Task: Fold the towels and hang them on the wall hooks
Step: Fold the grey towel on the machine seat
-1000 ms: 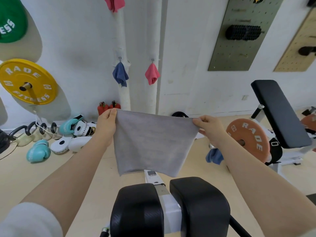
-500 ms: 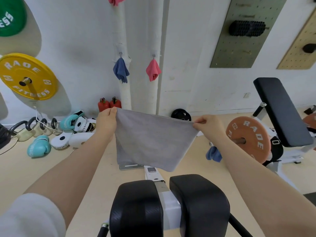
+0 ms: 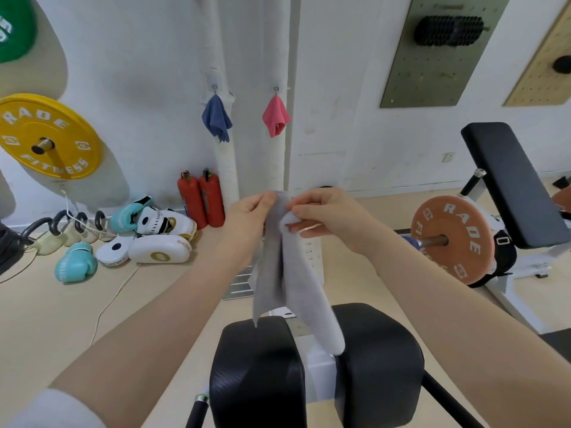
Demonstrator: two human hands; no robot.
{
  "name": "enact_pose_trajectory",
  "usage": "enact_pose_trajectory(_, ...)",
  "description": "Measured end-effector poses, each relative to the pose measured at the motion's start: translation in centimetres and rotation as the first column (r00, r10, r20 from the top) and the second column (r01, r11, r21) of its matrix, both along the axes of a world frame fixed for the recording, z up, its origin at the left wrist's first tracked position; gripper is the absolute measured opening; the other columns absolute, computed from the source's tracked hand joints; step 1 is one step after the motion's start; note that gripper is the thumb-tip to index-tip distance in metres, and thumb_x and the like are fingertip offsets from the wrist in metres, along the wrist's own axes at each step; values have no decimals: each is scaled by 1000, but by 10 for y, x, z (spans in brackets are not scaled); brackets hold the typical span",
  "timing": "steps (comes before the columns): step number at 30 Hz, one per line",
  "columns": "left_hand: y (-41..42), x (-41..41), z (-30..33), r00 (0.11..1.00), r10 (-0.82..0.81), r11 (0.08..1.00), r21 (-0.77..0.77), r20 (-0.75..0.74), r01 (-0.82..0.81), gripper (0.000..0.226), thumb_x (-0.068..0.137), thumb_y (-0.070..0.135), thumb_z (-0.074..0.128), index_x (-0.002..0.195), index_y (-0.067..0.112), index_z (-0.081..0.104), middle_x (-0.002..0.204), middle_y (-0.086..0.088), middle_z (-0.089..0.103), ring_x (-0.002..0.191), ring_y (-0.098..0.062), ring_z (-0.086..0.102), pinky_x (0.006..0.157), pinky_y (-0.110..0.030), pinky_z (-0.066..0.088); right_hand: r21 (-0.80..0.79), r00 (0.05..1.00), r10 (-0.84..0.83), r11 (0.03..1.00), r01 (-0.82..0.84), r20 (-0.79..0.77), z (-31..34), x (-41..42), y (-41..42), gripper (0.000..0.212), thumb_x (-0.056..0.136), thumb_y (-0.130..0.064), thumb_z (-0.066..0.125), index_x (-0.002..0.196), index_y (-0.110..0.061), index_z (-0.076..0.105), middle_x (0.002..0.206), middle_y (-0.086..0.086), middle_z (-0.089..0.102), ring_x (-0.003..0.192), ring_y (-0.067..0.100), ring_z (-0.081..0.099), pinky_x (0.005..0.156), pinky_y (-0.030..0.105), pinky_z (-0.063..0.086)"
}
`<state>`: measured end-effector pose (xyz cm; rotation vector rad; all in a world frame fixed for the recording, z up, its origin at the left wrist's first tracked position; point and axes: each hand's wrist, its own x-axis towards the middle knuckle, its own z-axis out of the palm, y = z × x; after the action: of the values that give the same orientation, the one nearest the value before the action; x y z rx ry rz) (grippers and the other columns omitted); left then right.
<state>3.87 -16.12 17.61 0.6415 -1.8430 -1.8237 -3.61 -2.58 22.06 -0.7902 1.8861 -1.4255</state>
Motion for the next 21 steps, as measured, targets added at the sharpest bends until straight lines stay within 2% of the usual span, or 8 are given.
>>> enact_pose_trajectory(2,9,3,1,998,-47,999,2,-40,47,22,96,22,49,95,19,70,88,-2,70,81,-12,63,77,-30,53,55,993,83,995,-79,-81,2,3,1,20,84,-2,59,91,-19,66,89,5,72,85,8,68,74,22,57)
enact_pose_trajectory(4,16,5,2,995,-79,997,18,-62,80,23,96,21,47,101,16,70,85,4,70,76,-5,62,71,-20,52,73,980,62,996,-49,-191,2,5,0,20,82,-1,60,86,-20,65,82,6,72,78,7,67,68,16,55)
enact_pose_trajectory(7,17,8,-2,991,-121,990,60,-59,125,25,97,23,46,108,15,68,90,1,70,80,-6,63,70,-18,51,74,895,-49,993,91,-443,-3,7,-3,2,82,-15,67,80,-16,66,66,-5,64,59,1,56,58,10,42)
enact_pose_trajectory(9,17,10,-4,985,-150,984,85,-82,157,26,97,23,46,108,14,68,90,3,70,81,-4,63,69,-14,49,62,800,-96,985,164,-592,-9,6,-4,5,81,-25,68,78,-20,67,71,-8,55,67,2,50,63,14,37)
enact_pose_trajectory(12,17,10,-7,979,-181,976,109,-97,191,27,97,23,45,108,12,67,99,-3,70,94,-12,63,84,-24,49,-4,754,-129,986,165,-644,-12,6,-5,8,82,-26,67,79,-21,62,86,-3,49,84,12,49,71,15,35)
enact_pose_trajectory(15,17,11,-7,971,-222,952,193,-93,236,32,98,30,42,102,12,69,102,-8,69,98,-17,63,94,-32,46,19,724,-89,990,139,-684,-14,7,-5,14,85,-27,63,77,-20,54,77,-4,51,73,12,46,61,8,32)
enact_pose_trajectory(18,16,14,-7,962,-272,948,163,-25,272,43,96,45,40,100,14,70,93,0,73,91,-9,67,86,-22,49,67,676,-73,982,178,-733,-14,5,-5,21,85,-33,62,75,-20,50,62,-9,47,62,10,44,58,18,33)
enact_pose_trajectory(21,14,19,-7,950,-311,950,9,-24,312,30,93,31,52,106,11,69,99,-6,72,93,-13,66,80,-23,51,114,679,-20,982,152,-734,-17,4,-6,20,87,-34,59,76,-20,48,61,-12,45,58,4,41,56,20,33)
